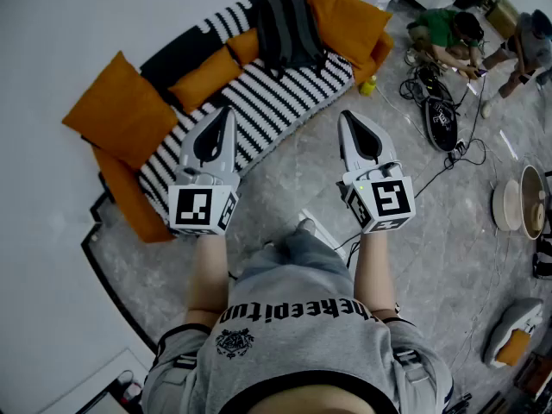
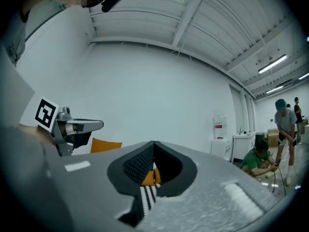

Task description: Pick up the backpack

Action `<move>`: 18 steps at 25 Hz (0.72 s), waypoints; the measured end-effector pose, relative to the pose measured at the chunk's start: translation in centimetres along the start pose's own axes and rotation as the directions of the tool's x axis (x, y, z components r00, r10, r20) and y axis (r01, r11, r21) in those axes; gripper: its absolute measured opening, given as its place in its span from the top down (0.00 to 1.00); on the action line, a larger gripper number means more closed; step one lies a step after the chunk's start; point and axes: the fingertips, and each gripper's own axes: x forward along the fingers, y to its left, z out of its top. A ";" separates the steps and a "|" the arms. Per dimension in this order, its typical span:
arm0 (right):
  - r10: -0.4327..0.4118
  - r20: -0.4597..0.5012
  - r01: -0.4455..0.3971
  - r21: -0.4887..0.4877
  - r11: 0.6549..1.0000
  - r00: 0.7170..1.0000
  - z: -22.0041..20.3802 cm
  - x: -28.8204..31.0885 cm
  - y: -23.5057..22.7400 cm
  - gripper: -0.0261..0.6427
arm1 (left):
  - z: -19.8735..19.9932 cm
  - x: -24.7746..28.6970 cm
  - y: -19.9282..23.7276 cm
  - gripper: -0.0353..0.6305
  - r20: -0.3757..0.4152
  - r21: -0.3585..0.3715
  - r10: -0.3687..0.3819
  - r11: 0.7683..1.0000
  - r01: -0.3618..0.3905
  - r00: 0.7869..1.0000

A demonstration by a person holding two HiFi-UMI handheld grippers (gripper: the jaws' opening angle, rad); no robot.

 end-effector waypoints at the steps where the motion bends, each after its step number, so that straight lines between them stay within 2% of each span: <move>1: 0.002 0.000 -0.002 0.000 1.000 1.000 0.0 0.1 0.1 0.96 | 0.0 0.0 0.1 0.92 0.001 0.000 0.000 1.000 0.000 1.000; 10: 0.017 0.006 -0.017 -0.009 1.000 1.000 0.1 1.2 -0.1 0.96 | -0.1 1.0 0.3 0.92 0.001 -0.010 0.004 1.000 -0.004 1.000; 18: 0.016 0.025 -0.016 -0.026 1.000 1.000 0.0 2.9 -2.3 0.96 | -0.6 3.3 0.1 0.92 0.002 -0.011 0.019 1.000 -0.019 1.000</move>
